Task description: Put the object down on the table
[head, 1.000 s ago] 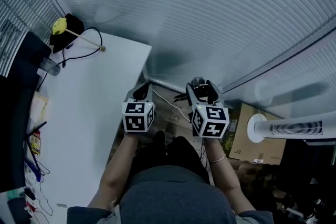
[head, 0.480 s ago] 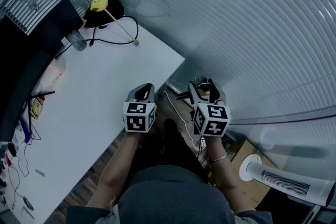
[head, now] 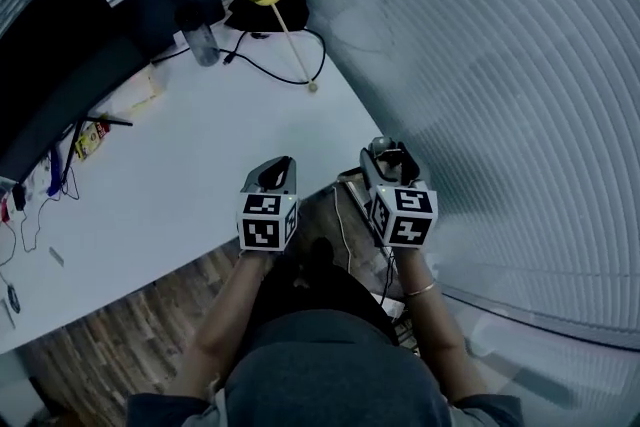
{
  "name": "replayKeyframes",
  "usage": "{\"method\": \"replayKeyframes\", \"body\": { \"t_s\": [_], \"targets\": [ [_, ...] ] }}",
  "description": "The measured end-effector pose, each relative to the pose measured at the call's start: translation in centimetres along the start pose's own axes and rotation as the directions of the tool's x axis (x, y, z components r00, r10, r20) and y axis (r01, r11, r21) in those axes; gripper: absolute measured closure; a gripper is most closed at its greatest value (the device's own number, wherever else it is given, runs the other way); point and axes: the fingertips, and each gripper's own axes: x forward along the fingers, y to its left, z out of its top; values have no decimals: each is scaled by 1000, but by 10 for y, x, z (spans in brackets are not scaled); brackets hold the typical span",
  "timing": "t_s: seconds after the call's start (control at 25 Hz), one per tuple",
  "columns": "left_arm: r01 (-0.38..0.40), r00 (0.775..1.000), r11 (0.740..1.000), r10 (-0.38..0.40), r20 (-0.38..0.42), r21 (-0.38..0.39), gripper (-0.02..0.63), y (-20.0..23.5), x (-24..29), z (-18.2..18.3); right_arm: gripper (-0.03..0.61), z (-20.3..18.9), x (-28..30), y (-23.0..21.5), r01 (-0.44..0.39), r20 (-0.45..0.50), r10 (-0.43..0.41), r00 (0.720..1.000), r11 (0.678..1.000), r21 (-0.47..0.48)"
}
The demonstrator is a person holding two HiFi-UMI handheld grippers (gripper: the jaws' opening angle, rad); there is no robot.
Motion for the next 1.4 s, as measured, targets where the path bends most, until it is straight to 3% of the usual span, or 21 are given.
{"method": "replayKeyframes", "body": {
  "t_s": [0.28,0.64,1.0,1.4],
  "targets": [
    [-144,989,987,146,19,-72,583,34,-10,-9,281,-1,53,23,-142,-49,138,989,985,-93],
    [-282,957,945,288,15,-163,583,69,-38,-24,281,-6,93,55,-257,-121,237,964,947,-191],
    [-396,915,889,403,-22,-231,583,96,-72,-48,279,-16,133,74,-304,-181,262,948,911,-277],
    [-460,881,844,471,-29,-276,583,109,-94,-60,280,-31,162,90,-329,-228,266,936,892,-310]
  ]
}}
